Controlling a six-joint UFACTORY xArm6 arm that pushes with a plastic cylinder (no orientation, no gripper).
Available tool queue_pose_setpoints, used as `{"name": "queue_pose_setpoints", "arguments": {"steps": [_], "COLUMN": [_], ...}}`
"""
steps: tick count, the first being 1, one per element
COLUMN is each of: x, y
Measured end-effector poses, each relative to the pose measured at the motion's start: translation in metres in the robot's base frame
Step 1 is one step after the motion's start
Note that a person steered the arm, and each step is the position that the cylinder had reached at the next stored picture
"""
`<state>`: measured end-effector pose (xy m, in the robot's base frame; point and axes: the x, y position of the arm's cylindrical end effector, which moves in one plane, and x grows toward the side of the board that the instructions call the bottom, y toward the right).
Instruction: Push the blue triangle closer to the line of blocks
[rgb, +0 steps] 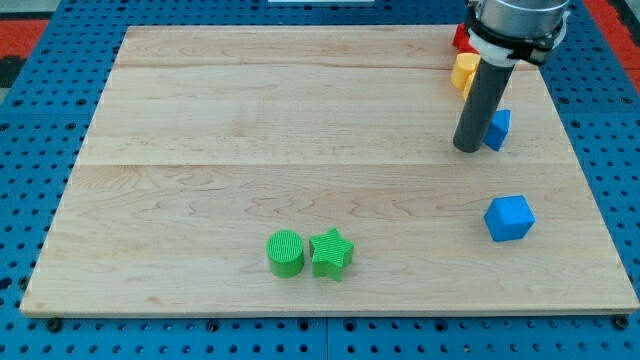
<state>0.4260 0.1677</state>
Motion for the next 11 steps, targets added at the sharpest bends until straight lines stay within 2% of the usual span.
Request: {"name": "queue_pose_setpoints", "arguments": {"steps": [2,4,5,6,7,8,9,11], "x": [0.051,-0.026,-0.038,-0.016,0.0,-0.006,-0.034,-0.043], "y": [0.013,0.03,0.031,0.029,0.06,0.088,0.086,0.081]}}
